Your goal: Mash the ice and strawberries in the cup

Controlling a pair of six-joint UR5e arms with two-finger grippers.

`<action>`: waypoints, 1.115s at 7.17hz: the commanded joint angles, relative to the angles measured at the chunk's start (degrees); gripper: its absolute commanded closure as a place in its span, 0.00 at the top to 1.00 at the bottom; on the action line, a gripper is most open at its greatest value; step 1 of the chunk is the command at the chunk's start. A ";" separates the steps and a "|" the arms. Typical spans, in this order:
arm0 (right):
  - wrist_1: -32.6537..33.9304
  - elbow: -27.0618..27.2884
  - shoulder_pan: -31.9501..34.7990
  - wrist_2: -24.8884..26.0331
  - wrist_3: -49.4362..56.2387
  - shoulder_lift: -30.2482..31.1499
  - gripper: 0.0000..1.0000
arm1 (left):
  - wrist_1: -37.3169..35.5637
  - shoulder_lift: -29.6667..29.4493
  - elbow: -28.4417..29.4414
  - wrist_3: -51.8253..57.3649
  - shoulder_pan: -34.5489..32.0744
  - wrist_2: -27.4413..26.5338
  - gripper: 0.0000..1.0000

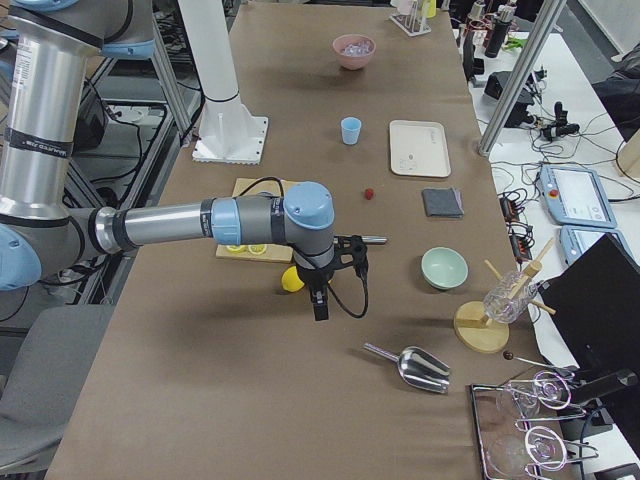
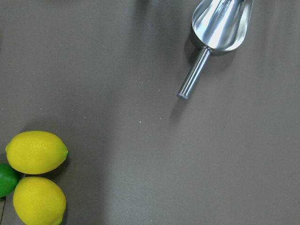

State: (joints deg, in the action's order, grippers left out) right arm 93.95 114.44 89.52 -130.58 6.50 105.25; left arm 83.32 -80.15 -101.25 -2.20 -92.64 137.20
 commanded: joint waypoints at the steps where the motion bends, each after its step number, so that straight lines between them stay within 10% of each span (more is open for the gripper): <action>1: 0.00 -0.27 0.04 -0.03 0.00 0.48 1.00 | 0.00 -0.01 0.00 0.00 0.00 0.00 0.99; 8: -0.09 0.00 3.01 -0.90 -0.70 -2.68 1.00 | 0.00 -0.53 -0.26 0.09 0.00 0.09 0.99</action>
State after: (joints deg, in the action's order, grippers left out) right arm 93.81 115.06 91.54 -131.37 6.01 103.51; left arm 83.37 -80.50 -101.38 -2.14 -92.64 137.28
